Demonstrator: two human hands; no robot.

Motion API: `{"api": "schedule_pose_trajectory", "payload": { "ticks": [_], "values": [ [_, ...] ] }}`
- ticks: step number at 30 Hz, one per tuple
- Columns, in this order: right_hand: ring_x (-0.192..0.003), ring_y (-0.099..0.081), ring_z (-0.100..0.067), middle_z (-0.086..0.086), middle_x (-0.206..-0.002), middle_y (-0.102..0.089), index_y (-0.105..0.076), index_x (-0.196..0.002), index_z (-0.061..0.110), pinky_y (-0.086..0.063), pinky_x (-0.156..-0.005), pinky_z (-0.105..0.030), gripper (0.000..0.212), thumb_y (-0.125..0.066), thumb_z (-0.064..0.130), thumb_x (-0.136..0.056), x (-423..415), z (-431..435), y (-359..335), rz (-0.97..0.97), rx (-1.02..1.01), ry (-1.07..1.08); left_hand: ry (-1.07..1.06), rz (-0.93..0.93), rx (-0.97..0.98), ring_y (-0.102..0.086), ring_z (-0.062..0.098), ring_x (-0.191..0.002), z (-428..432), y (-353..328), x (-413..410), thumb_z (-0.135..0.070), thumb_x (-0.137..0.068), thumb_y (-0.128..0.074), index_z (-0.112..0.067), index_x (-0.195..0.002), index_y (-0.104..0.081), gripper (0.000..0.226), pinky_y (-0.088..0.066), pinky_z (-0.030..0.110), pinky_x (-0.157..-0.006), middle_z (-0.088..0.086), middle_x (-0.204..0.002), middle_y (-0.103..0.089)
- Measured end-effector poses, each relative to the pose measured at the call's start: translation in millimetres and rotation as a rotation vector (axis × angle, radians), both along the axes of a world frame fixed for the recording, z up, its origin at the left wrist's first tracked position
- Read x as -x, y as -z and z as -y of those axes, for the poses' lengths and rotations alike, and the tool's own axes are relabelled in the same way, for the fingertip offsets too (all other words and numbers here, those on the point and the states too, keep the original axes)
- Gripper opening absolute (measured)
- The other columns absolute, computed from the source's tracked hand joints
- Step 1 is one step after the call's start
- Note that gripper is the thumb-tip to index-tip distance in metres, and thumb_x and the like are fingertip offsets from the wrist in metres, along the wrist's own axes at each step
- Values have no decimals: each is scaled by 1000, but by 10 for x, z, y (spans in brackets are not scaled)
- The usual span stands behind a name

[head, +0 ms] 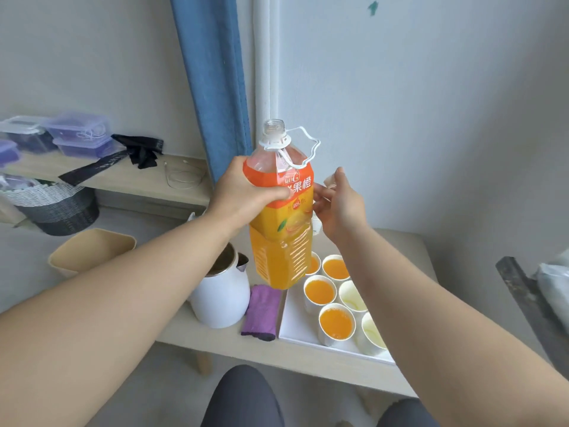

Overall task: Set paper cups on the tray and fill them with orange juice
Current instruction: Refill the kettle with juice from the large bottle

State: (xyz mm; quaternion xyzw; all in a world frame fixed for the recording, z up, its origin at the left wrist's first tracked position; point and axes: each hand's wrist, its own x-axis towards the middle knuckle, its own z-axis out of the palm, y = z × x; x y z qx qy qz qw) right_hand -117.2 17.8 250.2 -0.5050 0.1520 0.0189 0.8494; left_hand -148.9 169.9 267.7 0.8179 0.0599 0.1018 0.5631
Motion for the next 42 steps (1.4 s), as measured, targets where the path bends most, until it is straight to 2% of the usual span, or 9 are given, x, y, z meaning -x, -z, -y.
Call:
{"api": "schedule_pose_trajectory", "payload": {
  "ticks": [7,16,19,21,24,26,30,39,42],
  "values": [
    [-70,-52,-15,-2,-84,-54,-59,-89,14,-46,-58,-23,17,-59,31,-93,747,269,401,-22,-169,-110,111,-58,-20,-64,7,-89,57,134,690,-16,-66,-84,-35,-86,-56,39,-54,32,-77,-16,-92,-66],
    [-73,-63,-13,-2,-83,-63,-57,-91,13,-53,-67,-18,8,-61,7,-90,1472,934,1407,-92,-66,-179,153,-141,-12,-61,6,-93,295,539,1187,-21,-66,-85,-29,-114,-53,58,-48,28,-66,-13,-104,-64],
    [-77,-62,-19,-8,-87,-63,-58,-91,9,-54,-74,-21,15,-63,-3,-85,1603,1171,1807,-185,73,-137,157,-160,11,-62,6,-93,404,682,1256,-19,-65,-85,-25,-119,-53,63,-48,27,-65,-15,-102,-63],
    [-86,-63,-20,-14,-106,-62,-58,-115,1,-52,-79,-20,33,-67,-2,-84,1667,1267,2067,-281,214,-119,159,-184,16,-63,9,-95,465,799,1280,-21,-62,-86,-24,-121,-53,68,-50,28,-66,-11,-105,-65],
    [-85,-62,-11,-6,-119,-61,-57,-127,8,-47,-69,-8,49,-73,11,-82,1713,1324,2346,-383,604,-189,162,-211,7,-65,14,-99,541,940,1300,-33,-50,-88,-24,-121,-54,79,-56,38,-78,-8,-109,-67],
    [-92,-58,-14,-4,-119,-62,-61,-124,12,-43,-77,-19,45,-74,17,-81,1720,1310,2470,-418,801,-223,156,-225,5,-66,14,-99,570,1015,1331,-39,-43,-86,-24,-121,-54,85,-57,43,-83,-8,-109,-68],
    [-93,-55,-22,-7,-114,-61,-60,-122,14,-40,-76,-28,43,-72,13,-81,1633,1220,2621,-447,865,-242,150,-239,11,-67,15,-99,575,1108,1357,-41,-41,-85,-25,-121,-54,87,-57,46,-83,-8,-109,-68],
    [-85,-52,-21,-6,-112,-63,-59,-114,18,-39,-69,-27,37,-73,20,-80,1464,1174,2980,-471,1026,-240,114,-265,-4,-66,12,-99,513,1217,1328,-32,-45,-84,-27,-117,-52,79,-57,45,-83,-9,-108,-67],
    [-92,-57,-25,-5,-116,-61,-56,-117,21,-40,-69,-28,42,-73,23,-79,1457,1163,3030,-446,1054,-241,132,-264,-19,-65,12,-100,500,1216,1322,-34,-45,-85,-25,-119,-52,82,-57,44,-84,-9,-109,-67]
  ]
}}
